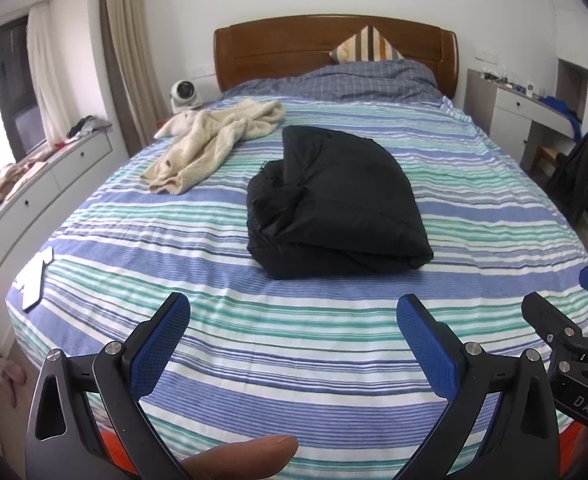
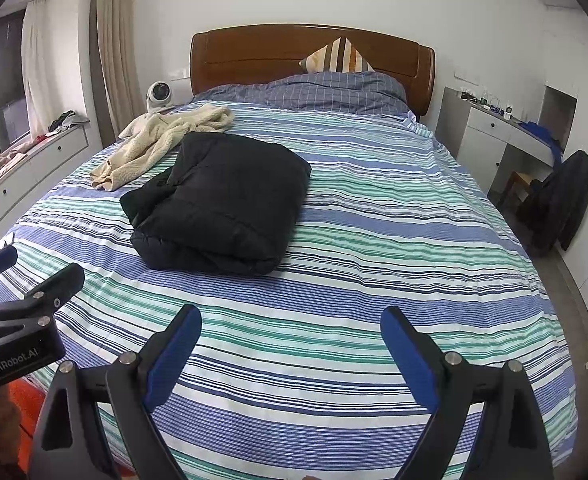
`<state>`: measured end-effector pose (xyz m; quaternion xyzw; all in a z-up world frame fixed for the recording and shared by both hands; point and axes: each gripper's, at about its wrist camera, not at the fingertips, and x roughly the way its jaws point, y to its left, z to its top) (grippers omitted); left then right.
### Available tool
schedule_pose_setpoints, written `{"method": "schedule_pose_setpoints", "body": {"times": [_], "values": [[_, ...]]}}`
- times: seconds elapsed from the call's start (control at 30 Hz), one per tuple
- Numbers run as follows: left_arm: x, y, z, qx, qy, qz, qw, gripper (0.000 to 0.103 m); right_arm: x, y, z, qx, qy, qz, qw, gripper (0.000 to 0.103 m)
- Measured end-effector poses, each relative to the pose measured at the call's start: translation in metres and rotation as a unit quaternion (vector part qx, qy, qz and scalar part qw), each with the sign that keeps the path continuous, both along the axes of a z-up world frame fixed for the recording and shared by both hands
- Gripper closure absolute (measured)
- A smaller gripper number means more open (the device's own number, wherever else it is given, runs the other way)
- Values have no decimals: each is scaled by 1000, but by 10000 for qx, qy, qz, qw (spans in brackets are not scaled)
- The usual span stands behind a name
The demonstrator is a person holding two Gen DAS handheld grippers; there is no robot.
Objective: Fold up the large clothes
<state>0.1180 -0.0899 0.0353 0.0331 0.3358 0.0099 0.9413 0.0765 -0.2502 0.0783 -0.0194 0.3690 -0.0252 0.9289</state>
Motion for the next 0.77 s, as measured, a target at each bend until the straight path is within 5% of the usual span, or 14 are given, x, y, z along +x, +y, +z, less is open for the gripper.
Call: {"method": "schedule_pose_setpoints", "body": {"times": [0.77], "values": [[-5,6,7,-44,-276,-3,9996,0,-2,7,3,-112,56,16,9999,9]]}}
